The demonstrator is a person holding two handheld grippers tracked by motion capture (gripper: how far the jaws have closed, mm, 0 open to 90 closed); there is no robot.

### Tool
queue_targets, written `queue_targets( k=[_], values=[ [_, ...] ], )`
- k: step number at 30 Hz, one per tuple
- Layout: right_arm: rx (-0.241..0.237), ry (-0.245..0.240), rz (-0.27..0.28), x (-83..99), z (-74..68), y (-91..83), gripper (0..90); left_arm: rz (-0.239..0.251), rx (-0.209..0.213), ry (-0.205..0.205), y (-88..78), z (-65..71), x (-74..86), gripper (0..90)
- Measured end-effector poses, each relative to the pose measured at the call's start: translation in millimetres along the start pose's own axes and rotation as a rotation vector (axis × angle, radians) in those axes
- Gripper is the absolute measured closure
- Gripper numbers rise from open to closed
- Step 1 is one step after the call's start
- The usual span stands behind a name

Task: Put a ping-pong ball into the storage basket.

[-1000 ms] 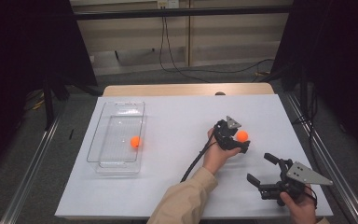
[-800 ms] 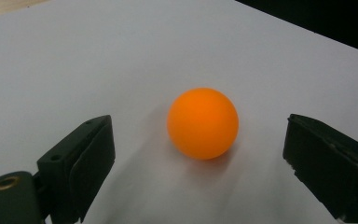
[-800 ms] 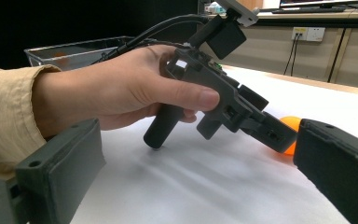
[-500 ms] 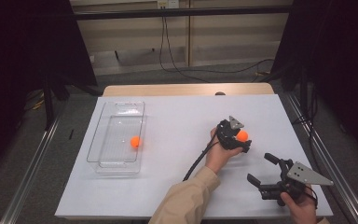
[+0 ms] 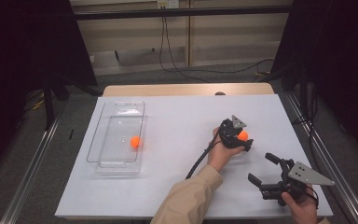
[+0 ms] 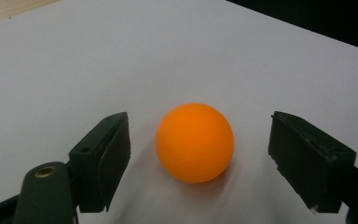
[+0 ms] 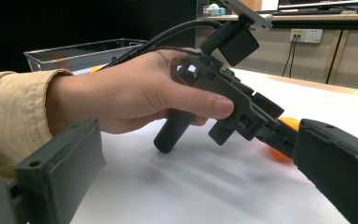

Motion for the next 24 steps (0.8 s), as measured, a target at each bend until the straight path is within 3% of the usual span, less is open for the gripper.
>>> queue_targets(
  k=[7, 12, 18, 24],
  values=[
    [-0.001, 0.001, 0.004, -0.8, -0.1, -0.8, 1.3, -0.006, 0.017, -0.011, 3.5, 0.9, -2.0, 30.4],
    [-0.002, 0.004, 0.005, -0.9, 0.7, -1.4, 1.3, -0.037, 0.000, -0.002, 6.3, -1.1, -0.1, 35.8],
    [-0.003, 0.003, 0.006, -0.9, 0.2, -1.4, 1.3, -0.062, -0.004, -0.021, 6.6, -2.7, 2.7, 49.5],
    [-0.004, 0.005, 0.007, -0.9, 0.5, -1.5, 1.3, -0.080, -0.008, -0.020, 4.4, -2.1, 3.6, 51.1]
  ],
)
Point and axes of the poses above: each handheld gripper's, and its own axes: y roughly forward along the jaws, x roughly out of its underside, z roughly to its right, the point moved 8 cm from there along y, roughly forward along the jaws, and after that the axes turned 5 degrees about z, right-handed, at the moved point
